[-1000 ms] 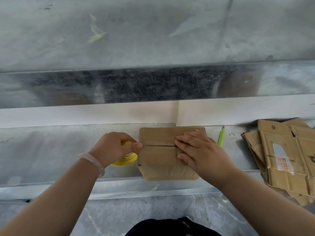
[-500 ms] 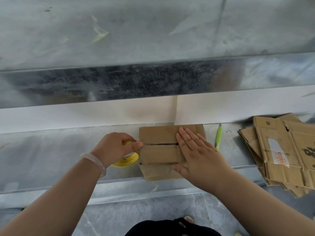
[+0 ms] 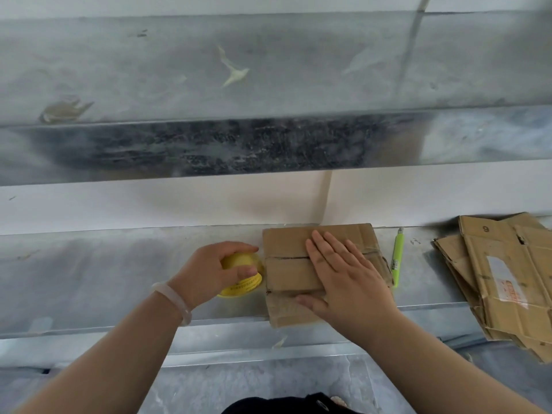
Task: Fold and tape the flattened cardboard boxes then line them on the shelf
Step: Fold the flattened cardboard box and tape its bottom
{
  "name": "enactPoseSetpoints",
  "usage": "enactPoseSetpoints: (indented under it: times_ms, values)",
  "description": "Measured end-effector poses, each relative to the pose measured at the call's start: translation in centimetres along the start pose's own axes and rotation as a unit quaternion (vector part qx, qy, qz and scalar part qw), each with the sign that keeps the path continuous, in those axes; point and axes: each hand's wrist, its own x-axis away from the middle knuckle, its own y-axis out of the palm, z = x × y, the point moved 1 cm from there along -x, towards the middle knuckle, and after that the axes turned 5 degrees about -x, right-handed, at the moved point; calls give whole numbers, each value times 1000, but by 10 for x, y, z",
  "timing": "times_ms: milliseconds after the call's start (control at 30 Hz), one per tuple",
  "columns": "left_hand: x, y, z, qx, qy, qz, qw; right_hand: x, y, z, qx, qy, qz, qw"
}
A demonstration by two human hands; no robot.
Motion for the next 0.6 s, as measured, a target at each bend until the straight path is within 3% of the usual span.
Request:
enactPoseSetpoints:
  times_ms: [267,600]
  values:
    - [-9,-11,0,-228,75,-6,971,1,5,0,9,-3,20,1000]
    - [-18,-2,-4,-356,42,-101,928,3,6,0,23,-3,28,999]
